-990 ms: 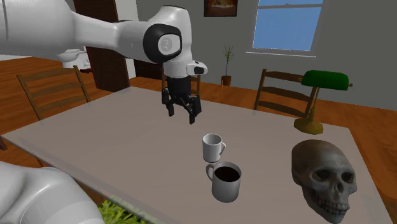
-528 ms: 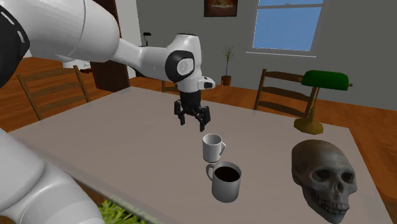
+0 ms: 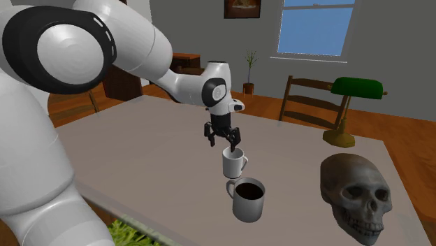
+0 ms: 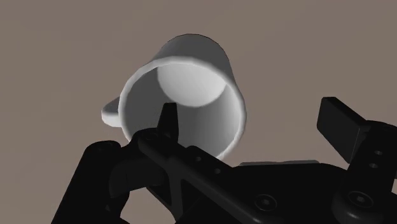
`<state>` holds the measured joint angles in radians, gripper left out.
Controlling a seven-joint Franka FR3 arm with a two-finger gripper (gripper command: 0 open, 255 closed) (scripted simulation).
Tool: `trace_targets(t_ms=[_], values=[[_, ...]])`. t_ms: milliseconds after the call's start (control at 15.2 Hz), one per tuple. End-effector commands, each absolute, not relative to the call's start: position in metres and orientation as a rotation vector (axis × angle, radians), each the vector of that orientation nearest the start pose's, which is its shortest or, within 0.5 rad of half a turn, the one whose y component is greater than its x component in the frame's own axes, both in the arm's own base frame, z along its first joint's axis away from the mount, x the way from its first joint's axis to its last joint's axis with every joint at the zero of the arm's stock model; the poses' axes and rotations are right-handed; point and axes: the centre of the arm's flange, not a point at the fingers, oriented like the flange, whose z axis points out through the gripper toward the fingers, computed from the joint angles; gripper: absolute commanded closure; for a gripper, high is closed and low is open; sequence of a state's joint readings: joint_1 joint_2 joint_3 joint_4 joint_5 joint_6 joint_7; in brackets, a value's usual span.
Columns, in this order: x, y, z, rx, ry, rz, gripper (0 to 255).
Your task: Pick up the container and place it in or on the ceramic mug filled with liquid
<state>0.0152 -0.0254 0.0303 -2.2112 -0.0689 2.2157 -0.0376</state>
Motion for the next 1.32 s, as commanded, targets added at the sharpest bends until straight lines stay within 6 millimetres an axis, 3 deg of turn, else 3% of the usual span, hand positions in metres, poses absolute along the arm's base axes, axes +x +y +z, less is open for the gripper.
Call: trace_targets(t_ms=[0,462,924,990,1254], values=[[0.533,0.02,0.382,-3.196,-0.203,-0.047,0],[0.534,0.018,0.347,-3.195,-0.203,-0.047,0],[0.534,0.018,0.347,-3.196,-0.203,-0.047,0],[0.534,0.018,0.347,-3.196,-0.203,-0.047,255],[0.534,0.018,0.347,-3.196,-0.203,-0.047,255]])
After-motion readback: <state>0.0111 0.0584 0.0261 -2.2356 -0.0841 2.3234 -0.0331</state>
